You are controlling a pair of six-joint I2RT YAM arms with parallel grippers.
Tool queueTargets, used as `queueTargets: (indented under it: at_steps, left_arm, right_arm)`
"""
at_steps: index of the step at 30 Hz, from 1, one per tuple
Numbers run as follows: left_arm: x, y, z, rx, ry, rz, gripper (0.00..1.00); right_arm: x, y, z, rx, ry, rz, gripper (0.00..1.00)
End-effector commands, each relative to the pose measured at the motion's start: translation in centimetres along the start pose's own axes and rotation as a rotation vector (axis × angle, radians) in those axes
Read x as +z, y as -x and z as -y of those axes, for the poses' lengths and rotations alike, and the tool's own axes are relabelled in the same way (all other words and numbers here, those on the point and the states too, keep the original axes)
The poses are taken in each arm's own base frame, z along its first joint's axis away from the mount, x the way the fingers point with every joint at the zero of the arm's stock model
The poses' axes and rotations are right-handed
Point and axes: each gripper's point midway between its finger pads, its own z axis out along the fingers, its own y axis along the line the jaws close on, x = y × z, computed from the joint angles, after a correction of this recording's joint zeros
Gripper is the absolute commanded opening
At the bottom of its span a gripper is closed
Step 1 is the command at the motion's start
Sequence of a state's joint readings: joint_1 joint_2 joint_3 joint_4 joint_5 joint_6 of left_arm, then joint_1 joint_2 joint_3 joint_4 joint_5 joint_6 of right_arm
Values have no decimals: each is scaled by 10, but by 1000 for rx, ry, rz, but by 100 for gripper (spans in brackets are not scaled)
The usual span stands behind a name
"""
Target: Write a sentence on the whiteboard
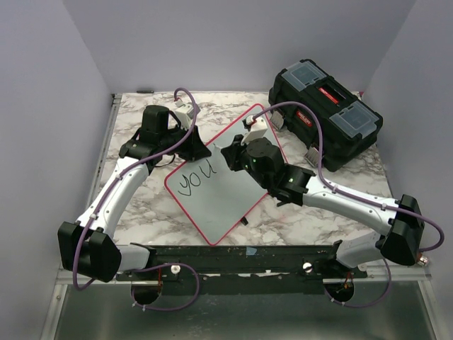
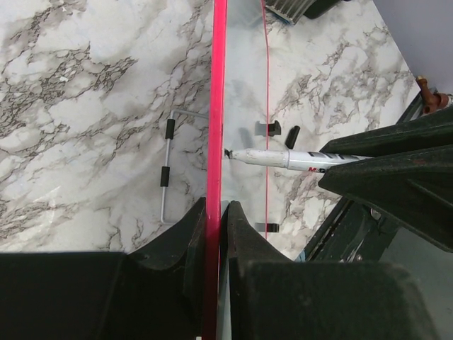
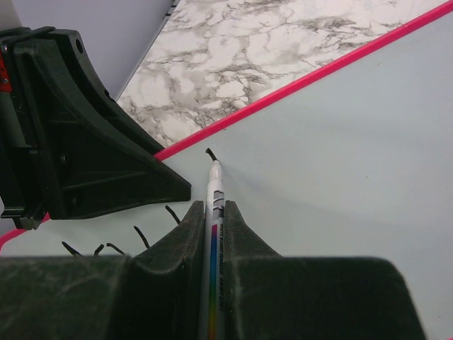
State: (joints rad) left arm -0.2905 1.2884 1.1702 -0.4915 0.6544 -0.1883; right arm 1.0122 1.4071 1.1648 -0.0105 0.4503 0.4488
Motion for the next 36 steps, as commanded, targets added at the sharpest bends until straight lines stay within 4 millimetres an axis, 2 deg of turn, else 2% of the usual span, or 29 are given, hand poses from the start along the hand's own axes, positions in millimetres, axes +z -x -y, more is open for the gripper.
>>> queueTargets:
  at_steps: [1,4,6,8,12,17,27,36]
  left_arm:
    - [1,-12,-4,63,26,-32,0]
    - [2,-12,-3,64,26,-32,0]
    - [2,-12,-4,63,28,-34,0]
    - [2,-13,-4,63,30,-35,0]
    - [2,-14,-5,62,33,-39,0]
    - [3,-14,-6,62,35,-41,0]
    - [3,-16,-6,65,38,-45,0]
    - [5,-16,-7,64,36,-49,0]
  right_arm:
    - [-8,-14,-3,-12,53,-64,1]
    - [-19,-3,-22,-23,169,-50,1]
    - [-29,13,-29,-11,224,4,1]
    - [-39,28,-25,2,218,55,1]
    - [-49,42,-8,10,148,108,1]
    - [-43,29,9,-8,61,77,1]
    - [-20,0,3,-56,67,-3,1]
    - [-13,-7,6,-82,46,-15,1]
